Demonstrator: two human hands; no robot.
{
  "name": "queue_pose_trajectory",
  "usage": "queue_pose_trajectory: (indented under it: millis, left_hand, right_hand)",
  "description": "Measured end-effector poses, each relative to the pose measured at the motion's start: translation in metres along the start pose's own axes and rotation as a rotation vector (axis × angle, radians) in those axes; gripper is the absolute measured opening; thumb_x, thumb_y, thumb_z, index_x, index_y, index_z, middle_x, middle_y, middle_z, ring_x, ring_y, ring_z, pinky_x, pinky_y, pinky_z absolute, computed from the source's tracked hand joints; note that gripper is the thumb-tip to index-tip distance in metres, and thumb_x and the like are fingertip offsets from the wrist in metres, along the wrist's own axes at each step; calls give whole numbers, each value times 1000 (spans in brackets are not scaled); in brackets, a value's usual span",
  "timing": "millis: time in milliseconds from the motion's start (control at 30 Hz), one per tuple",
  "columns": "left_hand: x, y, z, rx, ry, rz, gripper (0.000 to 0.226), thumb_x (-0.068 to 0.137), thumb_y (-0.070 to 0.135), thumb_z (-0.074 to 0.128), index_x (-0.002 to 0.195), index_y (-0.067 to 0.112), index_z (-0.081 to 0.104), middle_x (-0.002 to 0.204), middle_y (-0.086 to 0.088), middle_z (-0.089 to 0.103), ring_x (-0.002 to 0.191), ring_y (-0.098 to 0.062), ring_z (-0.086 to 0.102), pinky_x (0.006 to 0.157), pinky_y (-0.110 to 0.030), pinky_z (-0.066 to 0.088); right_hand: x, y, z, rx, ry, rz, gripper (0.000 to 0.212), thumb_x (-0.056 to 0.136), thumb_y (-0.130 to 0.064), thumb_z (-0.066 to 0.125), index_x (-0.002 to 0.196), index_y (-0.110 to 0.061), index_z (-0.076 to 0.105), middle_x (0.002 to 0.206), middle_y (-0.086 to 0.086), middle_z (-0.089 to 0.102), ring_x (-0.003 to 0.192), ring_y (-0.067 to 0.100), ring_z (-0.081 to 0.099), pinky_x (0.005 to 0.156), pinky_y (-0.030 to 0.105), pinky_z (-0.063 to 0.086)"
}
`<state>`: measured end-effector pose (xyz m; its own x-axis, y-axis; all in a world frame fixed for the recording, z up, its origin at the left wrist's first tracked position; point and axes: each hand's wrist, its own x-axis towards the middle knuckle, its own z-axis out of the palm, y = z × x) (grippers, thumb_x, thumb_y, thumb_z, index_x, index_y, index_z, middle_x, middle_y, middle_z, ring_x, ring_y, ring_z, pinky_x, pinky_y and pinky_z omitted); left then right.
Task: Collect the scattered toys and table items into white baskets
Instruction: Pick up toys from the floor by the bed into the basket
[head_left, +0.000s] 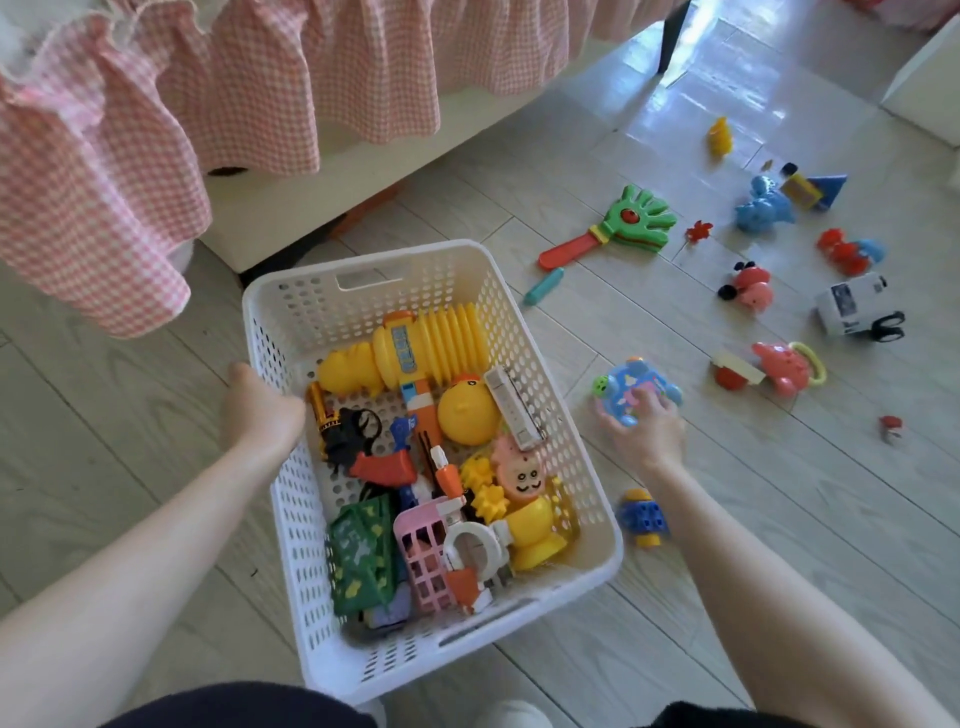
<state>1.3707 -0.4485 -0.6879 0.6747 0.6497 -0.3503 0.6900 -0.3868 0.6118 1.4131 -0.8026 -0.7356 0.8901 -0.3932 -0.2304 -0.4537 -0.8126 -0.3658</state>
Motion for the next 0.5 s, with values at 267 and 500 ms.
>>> queue_pose_trajectory:
  millis: [267, 500]
  left_hand:
    - [0, -1, 5, 11, 41, 8, 25, 85, -3, 41, 109, 3, 37, 89, -18, 45, 66, -31, 46, 44, -28, 34]
    - [-1, -1, 5, -16, 44, 13, 27, 87, -3, 41, 112, 5, 36, 87, -14, 46, 56, -22, 44, 43, -27, 33]
  right_hand:
    - [0, 17, 21, -157, 8, -43, 37, 91, -10, 51, 127, -17, 52, 135, 11, 47, 120, 34, 38, 93, 37, 39]
    - [-5, 17, 24, -200, 60, -117, 17, 91, -5, 49, 103, 0, 60, 120, 16, 53, 110, 32, 42, 75, 32, 35]
